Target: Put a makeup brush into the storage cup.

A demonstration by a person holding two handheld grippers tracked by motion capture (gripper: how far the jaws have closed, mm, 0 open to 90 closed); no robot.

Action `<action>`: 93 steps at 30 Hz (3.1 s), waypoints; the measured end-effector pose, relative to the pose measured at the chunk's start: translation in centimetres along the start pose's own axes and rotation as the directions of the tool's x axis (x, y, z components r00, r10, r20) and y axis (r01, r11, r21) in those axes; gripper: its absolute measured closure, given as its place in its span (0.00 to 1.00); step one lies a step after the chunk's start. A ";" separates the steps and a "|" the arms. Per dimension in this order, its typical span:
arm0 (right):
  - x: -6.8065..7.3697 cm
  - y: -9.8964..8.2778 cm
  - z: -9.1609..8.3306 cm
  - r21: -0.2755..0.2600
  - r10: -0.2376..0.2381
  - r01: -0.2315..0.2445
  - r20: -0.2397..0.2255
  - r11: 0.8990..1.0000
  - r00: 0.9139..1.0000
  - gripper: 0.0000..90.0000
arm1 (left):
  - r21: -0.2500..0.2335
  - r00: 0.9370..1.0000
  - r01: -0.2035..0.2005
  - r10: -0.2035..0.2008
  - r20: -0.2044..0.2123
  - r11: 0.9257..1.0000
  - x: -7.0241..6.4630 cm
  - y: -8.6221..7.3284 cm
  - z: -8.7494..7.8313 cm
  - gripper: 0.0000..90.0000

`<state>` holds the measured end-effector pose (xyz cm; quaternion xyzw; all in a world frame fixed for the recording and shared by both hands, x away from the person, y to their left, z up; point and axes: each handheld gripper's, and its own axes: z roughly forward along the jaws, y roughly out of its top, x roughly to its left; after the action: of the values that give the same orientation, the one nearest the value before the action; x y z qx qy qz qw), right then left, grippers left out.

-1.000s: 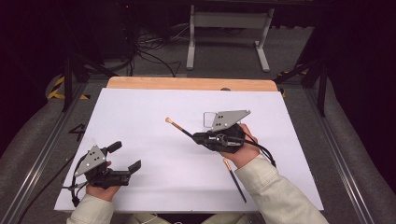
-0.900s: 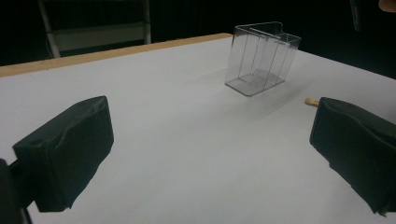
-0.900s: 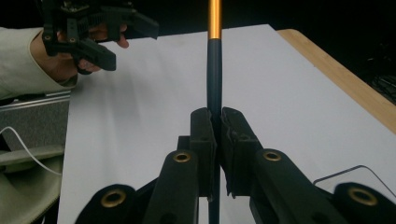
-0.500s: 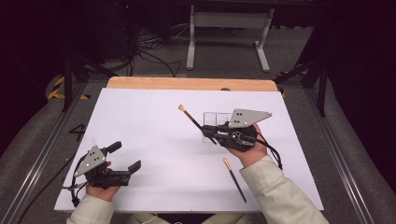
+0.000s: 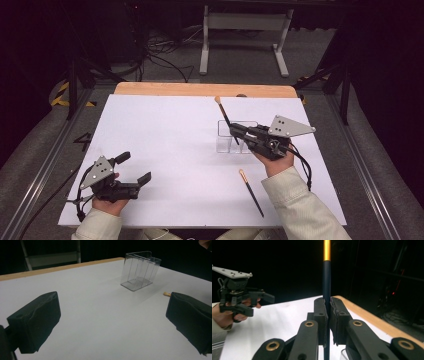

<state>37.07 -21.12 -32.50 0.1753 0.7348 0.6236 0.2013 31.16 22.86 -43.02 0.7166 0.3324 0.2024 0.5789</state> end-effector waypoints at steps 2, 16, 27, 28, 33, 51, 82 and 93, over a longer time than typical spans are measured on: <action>-0.3 -0.2 -0.1 -0.013 -0.002 0.002 0.016 1.000 1.000 0.93 | 0.001 1.000 -0.002 0.002 0.000 1.000 0.0 0.0 0.0 0.00; -1.8 -0.6 -0.7 -0.091 0.016 -0.011 0.055 0.996 0.998 0.93 | 0.001 1.000 -0.002 0.002 0.000 1.000 0.0 0.0 0.0 0.00; -3.5 -1.0 -0.8 -0.122 0.055 -0.042 0.107 0.992 0.993 0.93 | 0.004 1.000 -0.003 0.003 0.003 1.000 0.0 0.0 0.0 0.00; -3.6 -1.1 -0.8 -0.123 0.054 -0.040 0.113 0.992 0.992 0.93 | 0.004 1.000 -0.003 0.003 0.003 1.000 0.0 0.0 0.0 0.00; -4.4 -1.3 -0.8 -0.141 0.072 -0.053 0.135 0.989 0.988 0.93 | 0.004 1.000 -0.001 0.001 0.005 1.000 0.0 0.0 0.1 0.00; -6.4 -2.8 -0.2 -0.169 0.132 -0.103 0.173 0.980 0.976 0.93 | 0.008 1.000 -0.003 0.003 0.003 1.000 0.0 -0.1 0.0 0.00; -7.2 -6.1 1.9 -0.079 0.172 -0.159 0.195 0.984 0.966 0.93 | 0.008 1.000 0.000 0.000 0.001 1.000 0.0 -0.1 -0.1 0.00; -7.3 -6.9 2.9 -0.041 0.173 -0.168 0.196 0.985 0.965 0.93 | 0.007 1.000 0.000 0.000 0.002 1.000 0.0 -0.1 -0.1 0.00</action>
<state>44.78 -23.50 -39.14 0.2968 0.6856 0.6267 0.2214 31.11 22.94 -43.14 0.7187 0.3325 0.2005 0.5768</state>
